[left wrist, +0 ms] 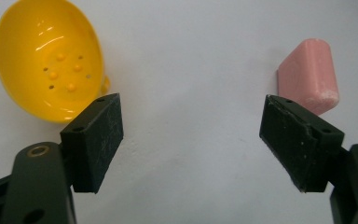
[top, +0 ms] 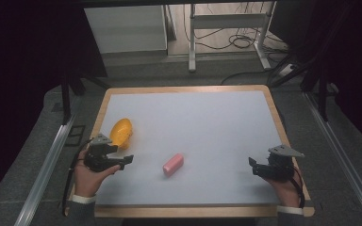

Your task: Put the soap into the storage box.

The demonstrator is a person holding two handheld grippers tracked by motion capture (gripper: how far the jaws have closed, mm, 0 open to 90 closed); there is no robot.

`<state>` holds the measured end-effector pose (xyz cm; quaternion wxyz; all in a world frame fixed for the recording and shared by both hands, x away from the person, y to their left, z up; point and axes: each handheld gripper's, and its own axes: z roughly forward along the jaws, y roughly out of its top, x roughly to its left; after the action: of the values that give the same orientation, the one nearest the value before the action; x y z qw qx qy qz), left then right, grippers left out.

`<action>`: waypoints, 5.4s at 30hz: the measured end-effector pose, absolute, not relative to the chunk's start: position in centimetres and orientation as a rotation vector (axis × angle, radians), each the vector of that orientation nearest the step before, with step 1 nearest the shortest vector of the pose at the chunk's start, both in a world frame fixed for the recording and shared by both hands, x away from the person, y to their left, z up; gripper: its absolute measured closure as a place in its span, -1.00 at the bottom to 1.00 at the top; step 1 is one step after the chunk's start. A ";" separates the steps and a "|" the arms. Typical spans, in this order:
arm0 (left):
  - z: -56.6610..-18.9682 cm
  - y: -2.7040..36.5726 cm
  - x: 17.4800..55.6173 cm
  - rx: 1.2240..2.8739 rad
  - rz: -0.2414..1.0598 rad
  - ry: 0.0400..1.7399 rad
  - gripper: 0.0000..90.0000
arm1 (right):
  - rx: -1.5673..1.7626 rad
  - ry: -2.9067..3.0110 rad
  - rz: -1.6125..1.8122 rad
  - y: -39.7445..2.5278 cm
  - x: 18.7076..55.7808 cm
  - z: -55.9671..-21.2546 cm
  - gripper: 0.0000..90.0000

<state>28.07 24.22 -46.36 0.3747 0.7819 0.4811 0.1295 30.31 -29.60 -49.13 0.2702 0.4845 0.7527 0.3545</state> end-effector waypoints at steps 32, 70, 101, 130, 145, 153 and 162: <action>-45.6 20.2 29.1 2.131 0.304 1.139 -0.54 | 1.311 2.043 0.933 -29.3 30.4 -49.4 -0.74; -45.2 14.3 29.5 2.260 0.264 0.998 -0.54 | 1.315 2.049 0.923 -29.3 30.5 -49.5 -0.74; -46.8 10.1 30.8 2.358 0.188 0.972 -0.52 | 1.312 2.057 0.901 -29.2 30.6 -49.8 -0.74; -49.9 8.4 32.9 2.368 0.108 1.065 -0.09 | 1.318 2.061 0.883 -29.3 30.8 -50.1 -0.74; -50.3 8.1 32.7 2.397 0.129 1.053 0.33 | 1.317 2.062 0.872 -29.3 30.8 -50.2 -0.74; -50.0 8.3 32.4 2.384 0.144 1.038 0.33 | 1.316 2.060 0.873 -29.4 30.8 -50.2 -0.74; -49.6 8.6 32.4 2.366 0.159 1.039 0.33 | 1.318 2.056 0.874 -29.4 30.8 -50.1 -0.74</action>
<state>32.36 8.60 -49.60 0.2725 0.8793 0.3862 0.0589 30.78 -29.40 -50.15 0.2702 0.4893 0.7631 0.3243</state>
